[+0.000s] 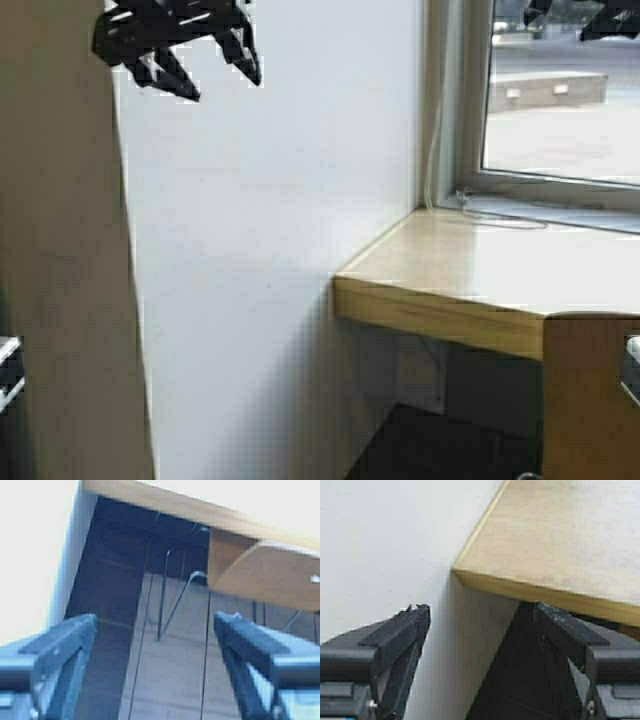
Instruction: Push the chairs under the table
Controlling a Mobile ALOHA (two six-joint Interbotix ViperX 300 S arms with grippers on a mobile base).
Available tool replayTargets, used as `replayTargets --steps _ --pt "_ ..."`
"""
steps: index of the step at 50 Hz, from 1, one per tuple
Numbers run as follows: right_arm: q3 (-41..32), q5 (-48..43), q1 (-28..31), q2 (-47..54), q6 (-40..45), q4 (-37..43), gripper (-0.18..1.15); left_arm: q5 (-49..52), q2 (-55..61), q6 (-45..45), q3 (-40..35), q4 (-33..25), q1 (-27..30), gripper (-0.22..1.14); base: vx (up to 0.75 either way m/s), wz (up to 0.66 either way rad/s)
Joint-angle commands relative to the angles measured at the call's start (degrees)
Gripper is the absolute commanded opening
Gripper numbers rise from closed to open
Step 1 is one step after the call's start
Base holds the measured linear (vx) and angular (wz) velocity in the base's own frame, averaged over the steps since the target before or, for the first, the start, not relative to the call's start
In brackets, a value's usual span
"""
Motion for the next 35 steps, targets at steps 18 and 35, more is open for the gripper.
replayTargets --steps 18,35 --pt "-0.5 1.1 0.0 -3.2 -0.1 -0.3 0.94 0.9 -10.5 0.1 4.7 2.8 1.4 1.0 -0.3 0.27" --pt "-1.8 1.1 0.0 -3.3 -0.1 -3.1 0.94 1.1 -18.5 0.1 7.5 6.5 10.5 1.0 -0.31 0.06"
